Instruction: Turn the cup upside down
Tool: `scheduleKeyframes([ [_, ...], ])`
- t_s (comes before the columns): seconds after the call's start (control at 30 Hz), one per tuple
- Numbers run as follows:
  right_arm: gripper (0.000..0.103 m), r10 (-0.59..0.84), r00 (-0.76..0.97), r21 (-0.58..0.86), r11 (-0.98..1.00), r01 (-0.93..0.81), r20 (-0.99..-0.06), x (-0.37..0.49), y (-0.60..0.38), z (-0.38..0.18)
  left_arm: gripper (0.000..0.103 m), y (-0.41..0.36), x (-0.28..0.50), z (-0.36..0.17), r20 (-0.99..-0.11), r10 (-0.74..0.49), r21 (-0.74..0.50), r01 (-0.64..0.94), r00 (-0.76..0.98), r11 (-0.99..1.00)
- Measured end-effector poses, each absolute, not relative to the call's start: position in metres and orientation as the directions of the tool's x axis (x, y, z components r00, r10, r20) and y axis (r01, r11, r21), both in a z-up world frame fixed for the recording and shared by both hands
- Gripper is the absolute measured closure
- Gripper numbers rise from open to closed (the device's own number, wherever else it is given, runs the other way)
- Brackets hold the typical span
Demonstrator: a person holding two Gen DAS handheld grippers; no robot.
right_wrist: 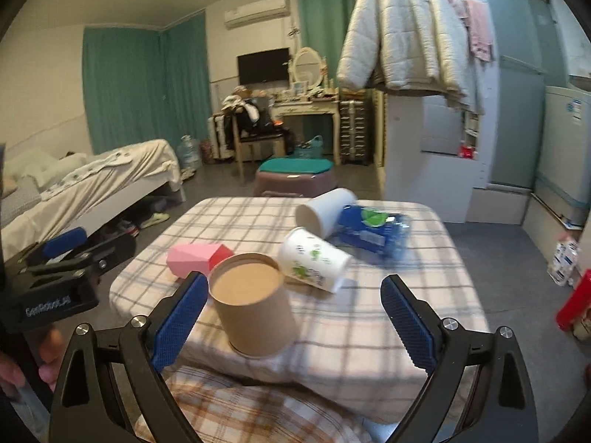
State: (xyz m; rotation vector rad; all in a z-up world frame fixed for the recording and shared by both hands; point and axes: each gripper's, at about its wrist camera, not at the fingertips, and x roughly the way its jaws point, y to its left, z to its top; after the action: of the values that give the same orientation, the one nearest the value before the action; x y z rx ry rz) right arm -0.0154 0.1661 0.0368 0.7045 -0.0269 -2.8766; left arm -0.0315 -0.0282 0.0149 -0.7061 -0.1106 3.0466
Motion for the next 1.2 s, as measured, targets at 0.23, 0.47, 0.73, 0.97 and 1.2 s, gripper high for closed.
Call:
scheduleKeyframes([
  [0.23,0.004,-0.117,-0.897,0.070,-0.993,0.096,-0.427,0.013,0.197,0.033,0.000,-0.006,0.002,0.011,-0.362,0.031,-0.041,-0.017,-0.931,-0.999],
  [0.47,0.000,-0.111,-0.897,0.091,-0.993,0.079,-0.427,0.024,0.207,0.018,0.000,0.004,0.018,0.001,-0.356,0.037,-0.029,-0.029,-0.934,-0.999],
  [0.73,0.000,-0.127,-0.897,0.088,-0.991,0.098,-0.423,0.027,0.203,0.013,0.000,0.006,0.024,0.001,-0.348,0.015,-0.015,-0.011,-0.937,-1.000],
  [0.97,0.000,-0.122,-0.891,0.090,-0.992,0.092,-0.438,0.025,0.202,0.009,0.000,0.014,0.025,0.000,-0.345,0.016,0.024,-0.025,-0.939,-0.999],
  [1.2,0.000,-0.122,-0.886,0.091,-0.992,0.091,-0.447,0.024,0.201,0.006,0.000,0.011,0.024,-0.003,-0.360,0.010,0.012,-0.015,-0.933,-1.000],
])
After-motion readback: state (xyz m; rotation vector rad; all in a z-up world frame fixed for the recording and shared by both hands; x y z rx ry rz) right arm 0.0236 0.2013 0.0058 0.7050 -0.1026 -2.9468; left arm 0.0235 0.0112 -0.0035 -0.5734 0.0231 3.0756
